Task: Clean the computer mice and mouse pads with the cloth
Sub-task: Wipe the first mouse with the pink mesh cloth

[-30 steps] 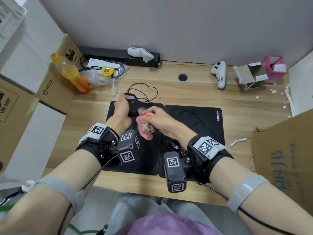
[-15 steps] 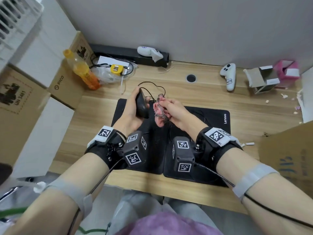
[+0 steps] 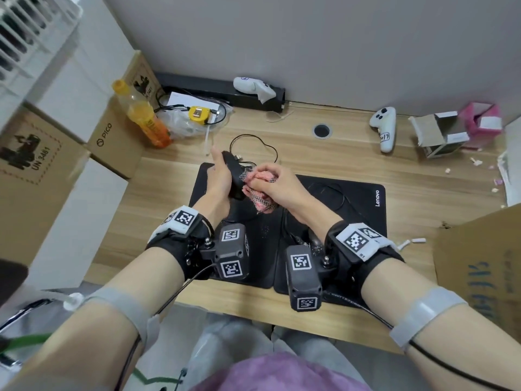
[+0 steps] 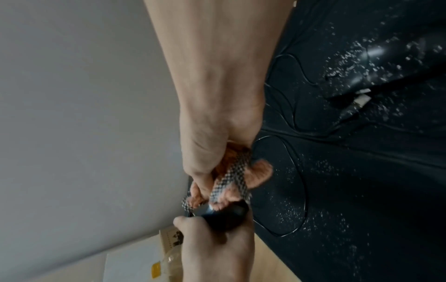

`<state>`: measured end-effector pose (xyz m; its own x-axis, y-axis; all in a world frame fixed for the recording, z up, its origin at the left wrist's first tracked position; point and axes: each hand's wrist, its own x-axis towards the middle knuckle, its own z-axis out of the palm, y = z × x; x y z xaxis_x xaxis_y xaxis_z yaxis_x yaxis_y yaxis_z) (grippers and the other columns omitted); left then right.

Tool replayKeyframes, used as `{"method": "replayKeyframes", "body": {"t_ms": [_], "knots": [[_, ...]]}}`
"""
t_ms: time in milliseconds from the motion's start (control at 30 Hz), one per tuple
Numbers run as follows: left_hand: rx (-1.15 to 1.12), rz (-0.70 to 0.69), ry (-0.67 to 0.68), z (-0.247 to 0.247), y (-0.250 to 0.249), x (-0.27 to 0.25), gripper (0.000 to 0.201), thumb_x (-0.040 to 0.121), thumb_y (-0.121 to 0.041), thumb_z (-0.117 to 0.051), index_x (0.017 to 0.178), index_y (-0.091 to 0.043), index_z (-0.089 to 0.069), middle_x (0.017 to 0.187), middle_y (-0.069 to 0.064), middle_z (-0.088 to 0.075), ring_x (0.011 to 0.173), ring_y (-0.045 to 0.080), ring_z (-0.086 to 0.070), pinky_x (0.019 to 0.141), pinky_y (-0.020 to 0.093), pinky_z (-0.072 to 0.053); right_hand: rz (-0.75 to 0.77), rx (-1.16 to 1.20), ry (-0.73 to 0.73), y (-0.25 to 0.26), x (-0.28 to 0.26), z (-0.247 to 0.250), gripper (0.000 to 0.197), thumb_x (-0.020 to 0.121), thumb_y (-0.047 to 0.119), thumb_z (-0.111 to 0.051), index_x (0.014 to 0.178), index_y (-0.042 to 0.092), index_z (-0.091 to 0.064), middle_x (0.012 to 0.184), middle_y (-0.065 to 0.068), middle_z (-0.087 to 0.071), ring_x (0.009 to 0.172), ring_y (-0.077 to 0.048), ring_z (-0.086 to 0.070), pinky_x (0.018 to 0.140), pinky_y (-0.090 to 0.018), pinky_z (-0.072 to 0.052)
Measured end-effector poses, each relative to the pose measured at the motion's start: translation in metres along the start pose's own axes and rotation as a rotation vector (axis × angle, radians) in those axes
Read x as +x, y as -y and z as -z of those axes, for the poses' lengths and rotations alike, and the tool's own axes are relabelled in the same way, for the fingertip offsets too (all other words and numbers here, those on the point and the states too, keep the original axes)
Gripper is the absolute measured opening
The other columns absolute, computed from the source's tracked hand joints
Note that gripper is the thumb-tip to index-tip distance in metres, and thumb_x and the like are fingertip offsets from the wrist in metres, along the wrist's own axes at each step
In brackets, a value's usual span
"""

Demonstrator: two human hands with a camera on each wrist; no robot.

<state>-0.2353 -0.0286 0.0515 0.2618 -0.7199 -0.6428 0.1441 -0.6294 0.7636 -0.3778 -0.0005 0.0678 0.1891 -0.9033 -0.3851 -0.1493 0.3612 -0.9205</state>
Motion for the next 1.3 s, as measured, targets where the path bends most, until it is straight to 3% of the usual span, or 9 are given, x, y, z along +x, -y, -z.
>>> {"method": "replayKeyframes", "body": {"t_ms": [100, 367, 533, 700, 800, 867, 1033, 1167, 1300], "knots": [[0.019, 0.022, 0.041, -0.01, -0.004, -0.024, 0.083, 0.087, -0.08, -0.02, 0.103, -0.014, -0.068, 0.095, 0.008, -0.072, 0.092, 0.025, -0.068, 0.092, 0.037, -0.052, 0.049, -0.129, -0.109, 0.003, 0.006, -0.002, 0.016, 0.077, 0.025, -0.077, 0.082, 0.036, -0.067, 0.103, 0.0, -0.069, 0.095, -0.019, -0.066, 0.086, -0.035, -0.055], [0.223, -0.013, 0.318, -0.008, -0.001, -0.034, 0.065, 0.101, -0.058, -0.016, 0.106, -0.02, -0.068, 0.11, 0.007, -0.072, 0.106, 0.017, -0.065, 0.099, 0.032, -0.048, 0.101, -0.096, -0.352, 0.024, 0.016, 0.002, 0.017, 0.082, 0.024, -0.07, 0.074, 0.038, -0.064, 0.085, 0.009, -0.066, 0.092, -0.027, -0.067, 0.07, -0.047, -0.059], [0.273, -0.063, 0.226, -0.003, -0.007, -0.031, 0.065, 0.103, -0.054, -0.015, 0.115, -0.015, -0.065, 0.114, 0.009, -0.068, 0.105, 0.018, -0.062, 0.099, 0.031, -0.045, 0.1, -0.005, -0.301, 0.023, 0.014, -0.002, 0.011, 0.089, 0.025, -0.067, 0.083, 0.033, -0.07, 0.098, 0.0, -0.069, 0.088, -0.025, -0.068, 0.043, -0.027, -0.052], [0.161, 0.029, 0.029, 0.003, -0.004, -0.009, 0.069, 0.101, -0.057, -0.016, 0.103, -0.01, -0.066, 0.102, 0.011, -0.07, 0.1, 0.025, -0.064, 0.096, 0.039, -0.048, 0.07, -0.083, -0.042, 0.018, 0.003, -0.005, 0.016, 0.092, 0.017, -0.063, 0.088, 0.029, -0.072, 0.09, -0.001, -0.073, 0.075, -0.021, -0.072, 0.063, -0.038, -0.061], [0.001, 0.142, 0.013, 0.01, -0.004, 0.006, 0.071, 0.097, -0.063, -0.018, 0.107, -0.011, -0.065, 0.099, 0.012, -0.07, 0.079, 0.024, -0.067, 0.061, 0.028, -0.055, 0.116, -0.189, 0.028, 0.011, 0.001, -0.008, 0.011, 0.088, 0.019, -0.068, 0.088, 0.029, -0.072, 0.088, 0.012, -0.071, 0.088, -0.011, -0.068, 0.082, -0.03, -0.055], [-0.13, 0.208, 0.051, 0.013, -0.005, 0.005, 0.068, 0.097, -0.063, -0.021, 0.1, -0.012, -0.066, 0.092, 0.012, -0.07, 0.072, 0.025, -0.066, 0.052, 0.026, -0.052, 0.144, -0.229, 0.041, 0.008, 0.001, -0.01, 0.009, 0.085, 0.018, -0.071, 0.088, 0.026, -0.072, 0.087, 0.013, -0.069, 0.09, -0.01, -0.064, 0.087, -0.03, -0.051], [-0.428, 0.247, 0.07, 0.016, -0.008, 0.002, 0.049, 0.095, -0.04, -0.035, 0.111, -0.005, -0.065, 0.098, 0.018, -0.07, 0.089, 0.031, -0.067, 0.07, 0.039, -0.057, 0.117, -0.288, 0.088, -0.007, -0.004, -0.012, 0.011, 0.08, 0.022, -0.076, 0.085, 0.031, -0.072, 0.084, 0.017, -0.068, 0.09, -0.005, -0.063, 0.087, -0.025, -0.049], [-0.342, 0.186, 0.107, 0.018, -0.011, -0.004, 0.031, 0.096, -0.025, -0.036, 0.11, -0.006, -0.057, 0.106, 0.015, -0.065, 0.086, 0.027, -0.061, 0.068, 0.034, -0.051, 0.014, 0.014, -0.097, -0.015, -0.005, -0.006, 0.01, 0.087, 0.019, -0.069, 0.088, 0.028, -0.072, 0.084, 0.012, -0.072, 0.073, -0.006, -0.071, 0.058, -0.022, -0.055], [-0.121, 0.105, 0.24, 0.018, -0.006, -0.013, 0.028, 0.093, -0.026, -0.059, 0.115, -0.009, -0.061, 0.103, 0.009, -0.067, 0.08, 0.019, -0.064, 0.067, 0.029, -0.054, 0.01, 0.134, -0.178, -0.003, 0.009, -0.002, 0.014, 0.092, 0.016, -0.063, 0.092, 0.029, -0.069, 0.097, 0.004, -0.072, 0.087, -0.011, -0.07, 0.071, -0.026, -0.058]]}}
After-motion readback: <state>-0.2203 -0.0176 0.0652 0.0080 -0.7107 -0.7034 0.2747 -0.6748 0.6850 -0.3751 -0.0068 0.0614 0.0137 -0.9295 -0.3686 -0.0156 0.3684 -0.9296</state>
